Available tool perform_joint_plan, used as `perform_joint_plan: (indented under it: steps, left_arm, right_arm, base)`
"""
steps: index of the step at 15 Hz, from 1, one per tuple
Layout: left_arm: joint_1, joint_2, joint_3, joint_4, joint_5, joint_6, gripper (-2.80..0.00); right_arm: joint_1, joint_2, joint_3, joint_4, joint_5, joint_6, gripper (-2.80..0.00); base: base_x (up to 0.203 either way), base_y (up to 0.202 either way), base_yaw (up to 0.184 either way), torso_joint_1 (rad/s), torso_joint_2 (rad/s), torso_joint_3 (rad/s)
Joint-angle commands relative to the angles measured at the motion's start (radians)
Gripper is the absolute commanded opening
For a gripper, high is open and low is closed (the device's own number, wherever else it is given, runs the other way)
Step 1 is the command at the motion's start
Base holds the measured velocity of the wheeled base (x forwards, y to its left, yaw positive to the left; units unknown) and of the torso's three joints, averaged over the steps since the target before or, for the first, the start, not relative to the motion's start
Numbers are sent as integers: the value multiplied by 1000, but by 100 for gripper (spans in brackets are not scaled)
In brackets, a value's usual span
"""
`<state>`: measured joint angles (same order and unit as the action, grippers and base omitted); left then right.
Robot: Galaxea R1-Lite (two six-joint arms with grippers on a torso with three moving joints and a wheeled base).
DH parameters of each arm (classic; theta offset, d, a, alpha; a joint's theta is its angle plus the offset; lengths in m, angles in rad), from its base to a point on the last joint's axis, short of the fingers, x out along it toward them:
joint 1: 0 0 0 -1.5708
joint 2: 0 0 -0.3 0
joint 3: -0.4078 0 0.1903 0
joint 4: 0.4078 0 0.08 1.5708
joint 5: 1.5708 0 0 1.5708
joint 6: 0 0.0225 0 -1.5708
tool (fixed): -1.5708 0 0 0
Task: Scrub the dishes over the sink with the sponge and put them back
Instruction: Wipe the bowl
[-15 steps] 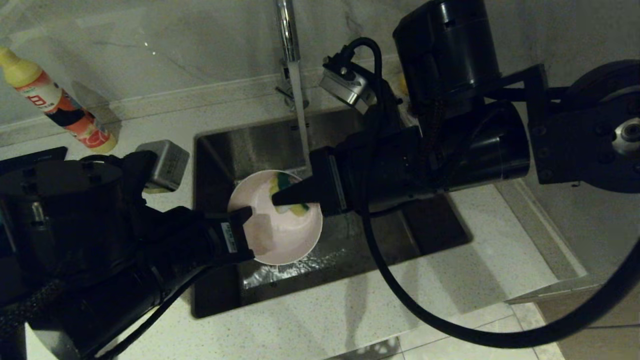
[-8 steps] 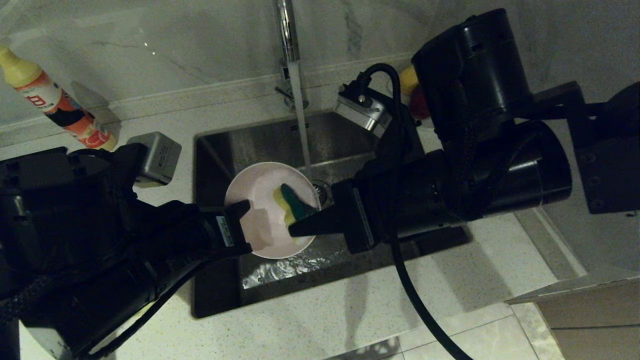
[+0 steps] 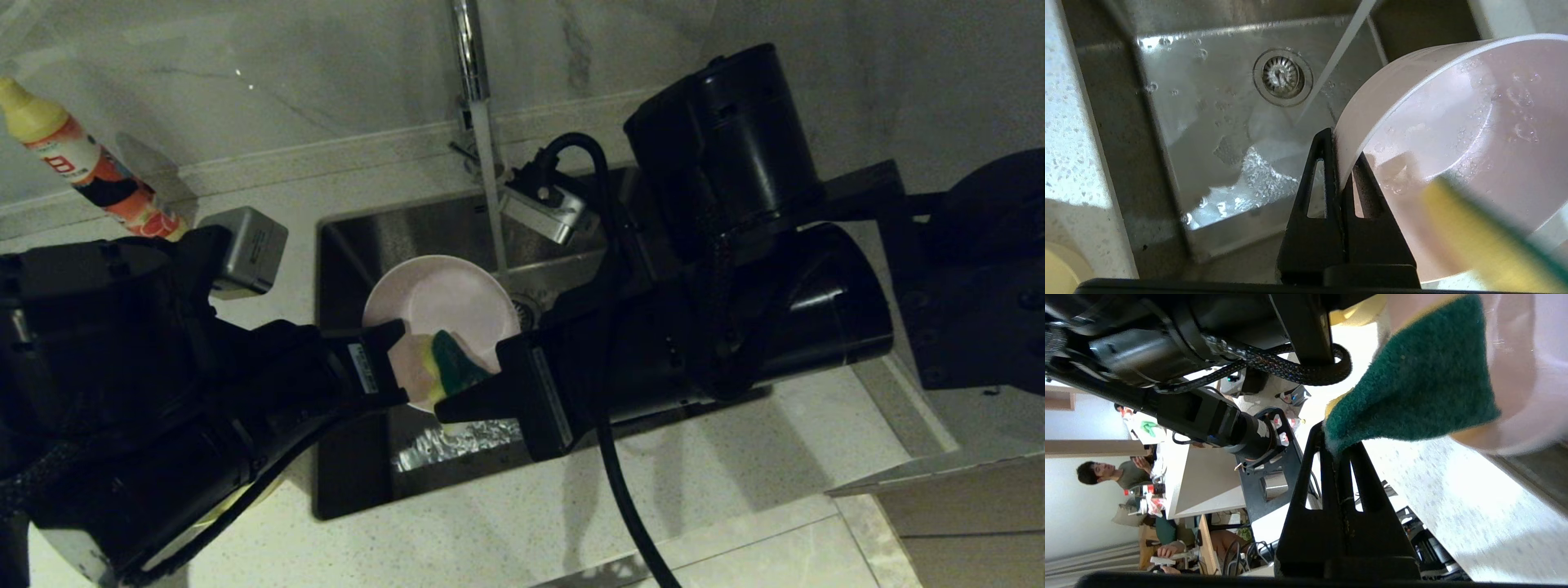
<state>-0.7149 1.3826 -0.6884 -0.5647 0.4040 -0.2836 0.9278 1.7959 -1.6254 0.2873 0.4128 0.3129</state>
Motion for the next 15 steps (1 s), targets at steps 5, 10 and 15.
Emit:
perform_joint_plan:
  steps: [5, 10, 15]
  left_arm:
    - [0, 6, -19, -3, -2, -5, -280]
    - [0, 0, -7, -3, 1, -6, -280]
    - [0, -11, 1, -3, 6, -6, -280]
  right_arm:
    - [5, 94, -61, -14, 3, 4, -280]
    - [-4, 77, -68, -13, 1, 6, -280]
    - [-93, 43, -62, -10, 1, 6, -280]
  base:
    - [0, 0, 0, 0, 0, 0]
    - [0, 0, 0, 0, 0, 0]
    - [0, 0, 0, 0, 0, 0]
